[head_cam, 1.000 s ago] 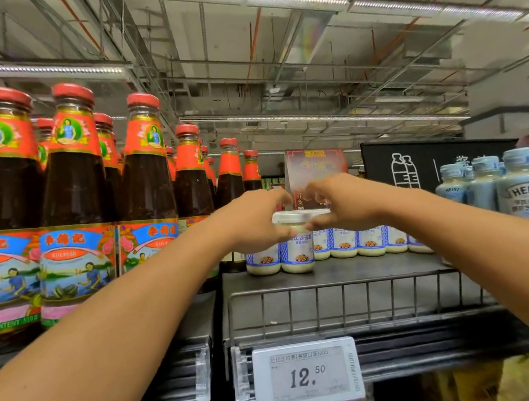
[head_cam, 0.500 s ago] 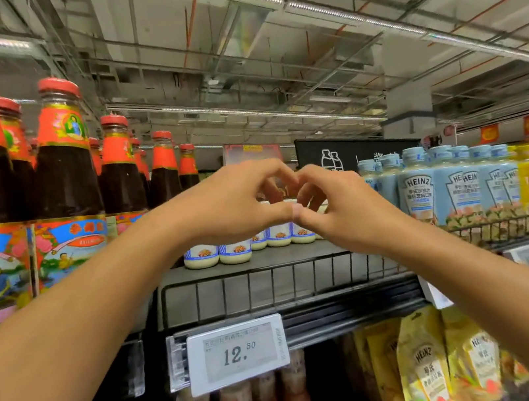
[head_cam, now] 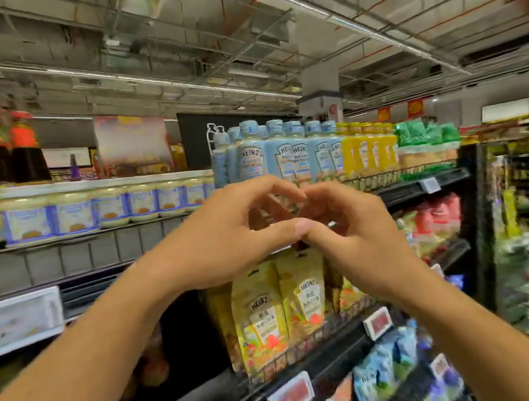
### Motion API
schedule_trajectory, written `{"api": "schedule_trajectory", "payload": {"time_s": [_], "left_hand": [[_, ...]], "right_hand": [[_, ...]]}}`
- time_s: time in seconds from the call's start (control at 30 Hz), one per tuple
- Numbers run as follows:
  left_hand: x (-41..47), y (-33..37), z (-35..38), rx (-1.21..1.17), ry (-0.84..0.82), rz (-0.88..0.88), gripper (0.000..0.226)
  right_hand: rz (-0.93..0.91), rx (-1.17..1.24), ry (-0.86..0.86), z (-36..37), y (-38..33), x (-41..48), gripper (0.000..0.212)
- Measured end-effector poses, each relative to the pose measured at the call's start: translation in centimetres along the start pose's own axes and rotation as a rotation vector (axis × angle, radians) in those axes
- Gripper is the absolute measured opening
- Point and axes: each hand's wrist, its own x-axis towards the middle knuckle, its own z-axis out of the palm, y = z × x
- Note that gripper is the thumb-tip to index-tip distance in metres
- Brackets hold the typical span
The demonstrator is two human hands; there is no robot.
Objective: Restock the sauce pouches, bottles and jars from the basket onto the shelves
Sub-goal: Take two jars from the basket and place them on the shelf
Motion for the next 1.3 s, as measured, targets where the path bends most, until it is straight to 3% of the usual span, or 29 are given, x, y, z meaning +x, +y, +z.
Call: {"api": "schedule_trajectory", "payload": {"time_s": [0.5, 0.87, 1.3], "left_hand": [[5.1, 5.6, 29.0, -0.79, -0.201, -0.084, 0.023], [8.1, 6.9, 42.8, -1.062, -0.338, -0.175, 0.028], [16.9, -1.4, 57.2, -1.145, -0.465, -0.331, 0.02]], "right_hand": [[0.462, -0.058, 0.211, -18.6, 6.8, -19.2, 0.025], [0.721, 0.003, 0.451, -25.1, 12.7, -27.2, 0.021], [0.951, -0.015, 0.562, -28.7, 28.1, -29.2, 0.017]]}}
